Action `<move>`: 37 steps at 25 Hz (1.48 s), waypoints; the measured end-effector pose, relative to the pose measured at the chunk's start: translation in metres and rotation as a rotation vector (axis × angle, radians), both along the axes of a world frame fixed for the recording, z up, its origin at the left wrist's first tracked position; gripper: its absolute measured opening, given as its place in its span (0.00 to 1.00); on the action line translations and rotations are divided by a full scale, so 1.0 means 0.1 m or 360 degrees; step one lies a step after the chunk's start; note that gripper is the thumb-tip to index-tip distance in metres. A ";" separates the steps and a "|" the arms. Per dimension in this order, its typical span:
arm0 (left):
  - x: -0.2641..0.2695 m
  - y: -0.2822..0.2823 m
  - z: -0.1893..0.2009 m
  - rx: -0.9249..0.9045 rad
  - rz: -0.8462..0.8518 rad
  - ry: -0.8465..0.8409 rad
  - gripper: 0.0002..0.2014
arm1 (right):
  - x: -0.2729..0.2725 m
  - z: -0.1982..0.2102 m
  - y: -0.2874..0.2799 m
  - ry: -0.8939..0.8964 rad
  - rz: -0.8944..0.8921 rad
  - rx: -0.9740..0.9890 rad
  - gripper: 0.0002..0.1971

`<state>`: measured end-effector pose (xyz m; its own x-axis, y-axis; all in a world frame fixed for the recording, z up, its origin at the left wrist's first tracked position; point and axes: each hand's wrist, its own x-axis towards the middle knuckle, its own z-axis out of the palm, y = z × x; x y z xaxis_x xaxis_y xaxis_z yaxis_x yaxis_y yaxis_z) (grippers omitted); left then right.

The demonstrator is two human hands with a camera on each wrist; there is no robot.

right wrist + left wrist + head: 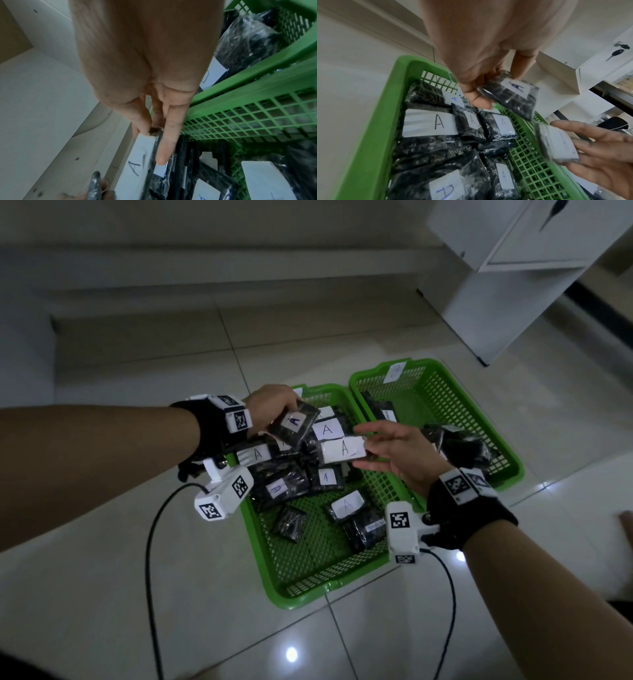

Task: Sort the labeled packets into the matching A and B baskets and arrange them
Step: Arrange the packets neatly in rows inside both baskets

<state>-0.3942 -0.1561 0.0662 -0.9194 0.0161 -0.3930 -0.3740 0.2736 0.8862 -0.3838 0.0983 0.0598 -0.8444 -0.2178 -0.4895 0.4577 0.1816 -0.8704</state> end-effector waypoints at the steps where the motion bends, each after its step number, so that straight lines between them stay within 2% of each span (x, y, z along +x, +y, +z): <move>1: 0.00 -0.02 -0.01 0.0036 0.0048 -0.0035 0.12 | 0.01 0.01 -0.04 0.0012 -0.0006 0.0011 0.15; 4: -0.05 -0.17 0.04 0.0152 0.0125 0.0010 0.19 | -0.04 0.06 -0.18 0.0117 -0.0160 -0.0016 0.13; 6: -0.09 -0.32 0.08 -0.0043 0.0093 0.0215 0.27 | -0.20 0.03 -0.31 0.0253 -0.0343 0.0155 0.13; 8: -0.09 -0.46 0.11 -0.0435 0.0000 0.0354 0.31 | -0.39 -0.03 -0.48 0.0490 -0.0460 0.0620 0.13; 9: -0.09 -0.51 0.11 -0.0764 -0.0143 0.0405 0.34 | -0.47 -0.04 -0.58 0.0585 -0.0529 0.0813 0.12; 11: -0.07 -0.54 0.09 -0.1418 -0.0604 0.0503 0.38 | -0.60 -0.08 -0.78 0.0673 -0.0642 0.0958 0.14; 12: -0.04 -0.54 0.07 -0.1596 -0.0807 0.0524 0.39 | -0.65 -0.10 -0.89 0.0686 -0.0638 0.1007 0.14; 14: 0.00 -0.49 -0.02 -0.1749 -0.1060 0.0528 0.38 | -0.70 -0.15 -0.98 0.0680 -0.0571 0.1160 0.12; 16: 0.01 -0.45 -0.11 -0.1790 -0.1146 0.0580 0.36 | -0.72 -0.19 -0.95 0.0718 -0.0483 0.1254 0.09; 18: -0.01 -0.46 -0.15 -0.1734 -0.1074 0.0580 0.34 | -0.69 -0.26 -0.93 0.0872 -0.0267 0.1358 0.04; 21: -0.05 -0.50 -0.17 -0.1593 -0.0966 0.0528 0.32 | -0.64 -0.39 -0.89 0.1281 0.0018 0.1534 0.11; 23: -0.06 -0.48 -0.19 -0.1507 -0.1005 0.0512 0.29 | -0.62 -0.42 -0.83 0.1386 0.0349 0.1594 0.17; 25: -0.05 -0.46 -0.22 -0.1409 -0.1018 0.0510 0.27 | -0.57 -0.37 -0.82 0.1287 0.0662 0.1769 0.20; 26: -0.06 -0.46 -0.23 -0.1362 -0.0997 0.0532 0.26 | -0.56 -0.32 -0.81 0.1259 0.0710 0.1819 0.21; 29: -0.06 -0.46 -0.25 -0.1276 -0.0935 0.0617 0.26 | -0.47 -0.16 -0.69 0.1257 0.0534 0.1613 0.17; 31: -0.04 -0.43 -0.27 -0.1249 -0.0988 0.0654 0.26 | -0.37 -0.11 -0.48 0.1017 0.0655 0.1633 0.10; 33: -0.01 -0.34 -0.29 -0.1212 -0.1096 0.0699 0.28 | -0.19 -0.12 -0.28 0.0654 0.0970 0.1852 0.06; 34: 0.01 -0.28 -0.28 -0.1219 -0.1152 0.0705 0.30 | -0.11 -0.14 -0.22 0.0547 0.1041 0.1937 0.05; 37: 0.09 -0.07 -0.23 -0.1345 -0.1399 0.0647 0.37 | 0.04 -0.20 -0.20 0.0470 0.1014 0.1927 0.02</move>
<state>-0.3848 -0.1627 0.0432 -0.7824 0.5596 -0.2732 0.4724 0.8192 0.3251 -0.3795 0.0785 0.0401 -0.8651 -0.1733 -0.4707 -0.1570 0.9848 -0.0740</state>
